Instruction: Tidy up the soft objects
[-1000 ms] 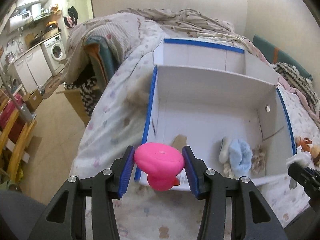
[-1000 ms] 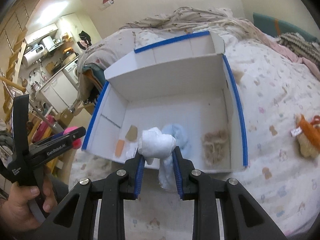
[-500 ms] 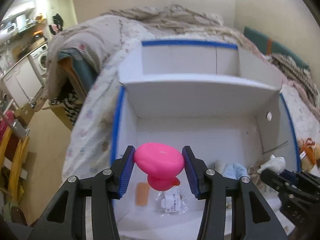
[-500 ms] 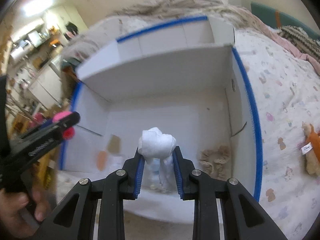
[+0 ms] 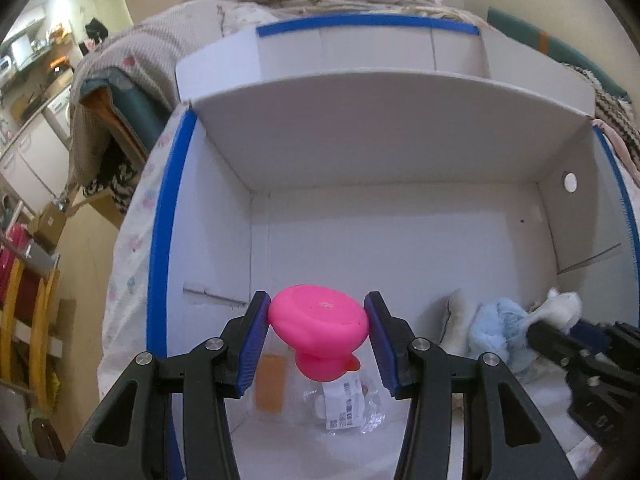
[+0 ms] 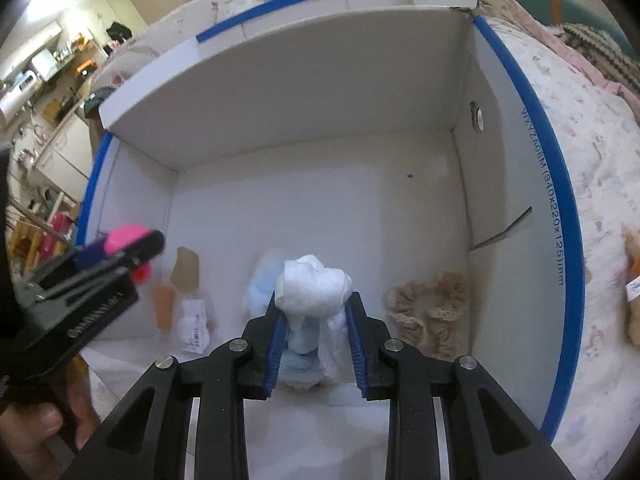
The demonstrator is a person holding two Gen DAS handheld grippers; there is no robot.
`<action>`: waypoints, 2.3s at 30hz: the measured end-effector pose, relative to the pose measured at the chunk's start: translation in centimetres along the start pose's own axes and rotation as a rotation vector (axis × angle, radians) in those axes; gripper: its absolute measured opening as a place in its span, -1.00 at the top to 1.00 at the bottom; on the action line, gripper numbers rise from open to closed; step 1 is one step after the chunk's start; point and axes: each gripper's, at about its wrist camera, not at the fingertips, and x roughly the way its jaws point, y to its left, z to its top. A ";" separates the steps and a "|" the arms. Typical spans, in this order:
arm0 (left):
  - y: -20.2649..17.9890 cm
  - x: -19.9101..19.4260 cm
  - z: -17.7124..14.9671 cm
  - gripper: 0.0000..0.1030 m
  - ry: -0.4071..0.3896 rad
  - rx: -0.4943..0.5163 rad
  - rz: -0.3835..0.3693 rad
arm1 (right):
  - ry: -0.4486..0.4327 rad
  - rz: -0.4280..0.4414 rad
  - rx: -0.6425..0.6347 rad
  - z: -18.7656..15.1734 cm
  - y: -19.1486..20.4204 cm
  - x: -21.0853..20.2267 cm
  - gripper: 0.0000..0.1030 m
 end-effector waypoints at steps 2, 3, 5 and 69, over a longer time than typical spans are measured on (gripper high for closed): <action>0.2 0.0 0.0 0.13 -0.006 -0.009 -0.002 | -0.023 0.006 0.004 0.0 -0.1 -0.4 0.26; 0.1 -0.1 0.0 0.13 -0.011 -0.004 0.004 | -0.029 0.017 0.008 0.1 -0.2 -0.6 0.08; 0.2 -0.1 0.1 0.13 -0.018 0.008 0.012 | -0.044 0.033 0.016 0.0 -0.2 -1.0 -0.09; 8.1 -15.2 -11.9 -0.99 -0.333 -0.109 -0.025 | -0.499 -0.100 -0.161 -11.3 3.7 -13.7 -1.00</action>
